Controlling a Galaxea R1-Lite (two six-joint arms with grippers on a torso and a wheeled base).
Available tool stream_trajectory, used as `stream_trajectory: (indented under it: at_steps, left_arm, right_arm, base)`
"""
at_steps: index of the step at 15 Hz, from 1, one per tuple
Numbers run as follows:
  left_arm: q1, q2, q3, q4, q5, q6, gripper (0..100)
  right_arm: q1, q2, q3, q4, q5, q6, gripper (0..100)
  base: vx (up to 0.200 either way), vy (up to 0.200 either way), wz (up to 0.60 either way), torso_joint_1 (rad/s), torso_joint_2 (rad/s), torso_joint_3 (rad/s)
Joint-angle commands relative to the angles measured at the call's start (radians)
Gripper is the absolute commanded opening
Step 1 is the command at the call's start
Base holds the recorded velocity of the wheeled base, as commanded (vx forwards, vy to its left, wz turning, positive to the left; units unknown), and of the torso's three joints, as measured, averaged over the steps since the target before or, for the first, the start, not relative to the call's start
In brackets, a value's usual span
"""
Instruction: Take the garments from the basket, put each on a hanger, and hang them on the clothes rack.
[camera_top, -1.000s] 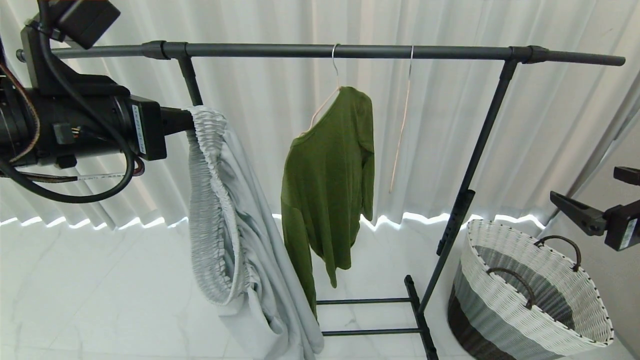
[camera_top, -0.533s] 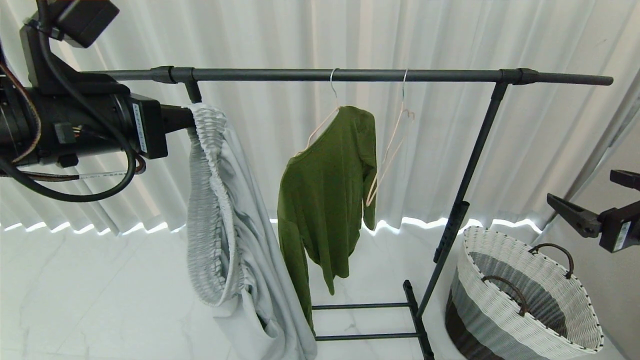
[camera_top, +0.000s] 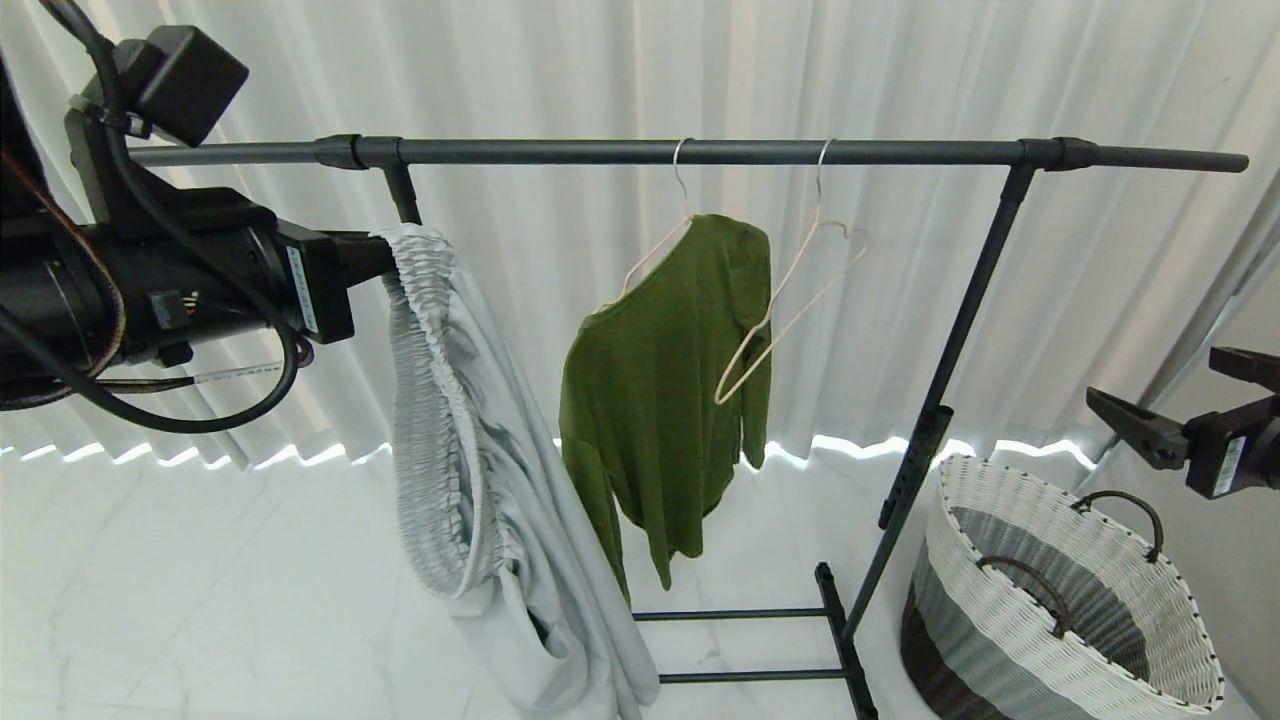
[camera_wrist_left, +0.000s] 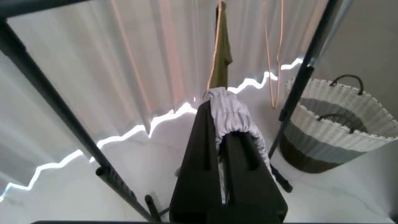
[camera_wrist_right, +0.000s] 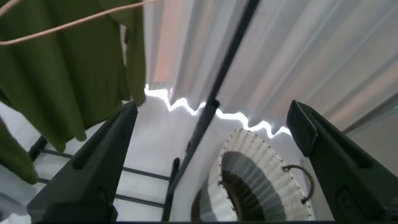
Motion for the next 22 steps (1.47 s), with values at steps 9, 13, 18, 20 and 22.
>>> stream_trajectory:
  at_steps: [9, 13, 18, 20, 22]
  left_arm:
    - [0.003, 0.01, 0.034, -0.03, 0.001, -0.003, 0]
    - [0.005, 0.011, 0.103, -0.087, 0.004, 0.009, 0]
    - [0.039, 0.022, 0.105, -0.087, 0.006, 0.011, 0]
    - [0.04, 0.024, 0.105, -0.087, 0.004, 0.012, 0]
    - [0.04, 0.024, 0.106, -0.087, 0.004, 0.012, 0]
  right_arm:
    - [0.0, 0.02, -0.019, -0.002, 0.001, 0.0, 100]
    - [-0.003, 0.035, -0.039, 0.026, 0.001, 0.071, 100]
    - [0.003, -0.026, -0.203, 0.437, 0.004, 0.224, 100]
    - [0.003, -0.026, -0.206, 0.44, 0.003, 0.223, 100]
    - [0.005, -0.022, -0.206, 0.441, 0.003, 0.22, 100]
  base:
    - [0.0, 0.133, 0.0, 0.004, 0.0, -0.001]
    - [0.0, 0.0, 0.0, 0.0, 0.0, 0.0]
    - [0.12, 0.0, 0.0, -0.002, 0.0, 0.0]
    - [0.2, 0.0, 0.0, -0.002, 0.0, 0.01]
    - [0.2, 0.0, 0.0, 0.015, 0.0, 0.002]
